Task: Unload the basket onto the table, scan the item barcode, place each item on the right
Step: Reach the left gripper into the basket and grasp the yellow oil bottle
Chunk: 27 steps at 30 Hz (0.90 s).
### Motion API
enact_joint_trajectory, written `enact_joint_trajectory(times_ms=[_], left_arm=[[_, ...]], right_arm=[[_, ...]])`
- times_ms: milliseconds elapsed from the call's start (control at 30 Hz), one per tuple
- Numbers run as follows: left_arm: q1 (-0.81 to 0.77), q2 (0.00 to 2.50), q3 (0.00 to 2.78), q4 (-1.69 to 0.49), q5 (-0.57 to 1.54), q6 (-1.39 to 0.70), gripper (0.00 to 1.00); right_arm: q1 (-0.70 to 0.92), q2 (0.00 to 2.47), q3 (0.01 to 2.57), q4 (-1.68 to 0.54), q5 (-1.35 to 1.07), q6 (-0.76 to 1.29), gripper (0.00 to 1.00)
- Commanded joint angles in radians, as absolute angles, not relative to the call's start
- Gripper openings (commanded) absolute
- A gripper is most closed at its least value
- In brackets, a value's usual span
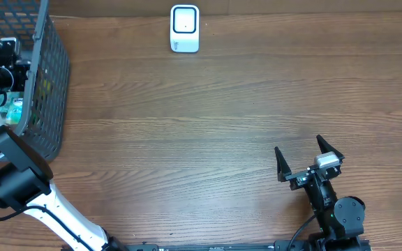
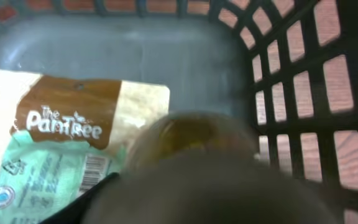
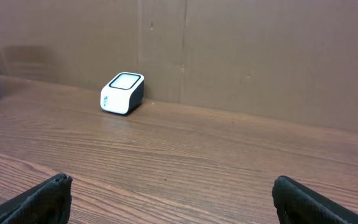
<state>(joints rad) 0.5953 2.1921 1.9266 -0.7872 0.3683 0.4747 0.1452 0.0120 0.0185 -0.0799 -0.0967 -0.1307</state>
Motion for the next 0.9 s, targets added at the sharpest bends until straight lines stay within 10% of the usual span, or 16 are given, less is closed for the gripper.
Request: enact_joint_trajectory(times_ms=[0, 200, 300, 533, 867], left_arm=[[0.585, 2.189, 1.952, -0.775, 0.394, 0.493, 0.42], [0.580, 2.185, 1.956, -0.776, 0.395, 0.486, 0.41], [0.575, 2.185, 1.956, -0.778, 0.394, 0.466, 0.74], [0.576, 2.182, 1.971, -0.742, 0.496, 0.463, 0.96], [0.574, 2.183, 1.985, -0.727, 0.486, 0.429, 1.00]], right_arm=[[0.142, 0.003, 0.008, -0.076, -0.091, -0.129, 1.00], [0.142, 0.003, 0.008, -0.076, -0.091, -0.129, 1.00], [0.142, 0.003, 0.008, -0.076, -0.091, -0.129, 1.00], [0.142, 0.003, 0.008, -0.076, -0.091, -0.129, 1.00], [0.142, 0.003, 0.008, -0.076, -0.091, -0.129, 1.00]])
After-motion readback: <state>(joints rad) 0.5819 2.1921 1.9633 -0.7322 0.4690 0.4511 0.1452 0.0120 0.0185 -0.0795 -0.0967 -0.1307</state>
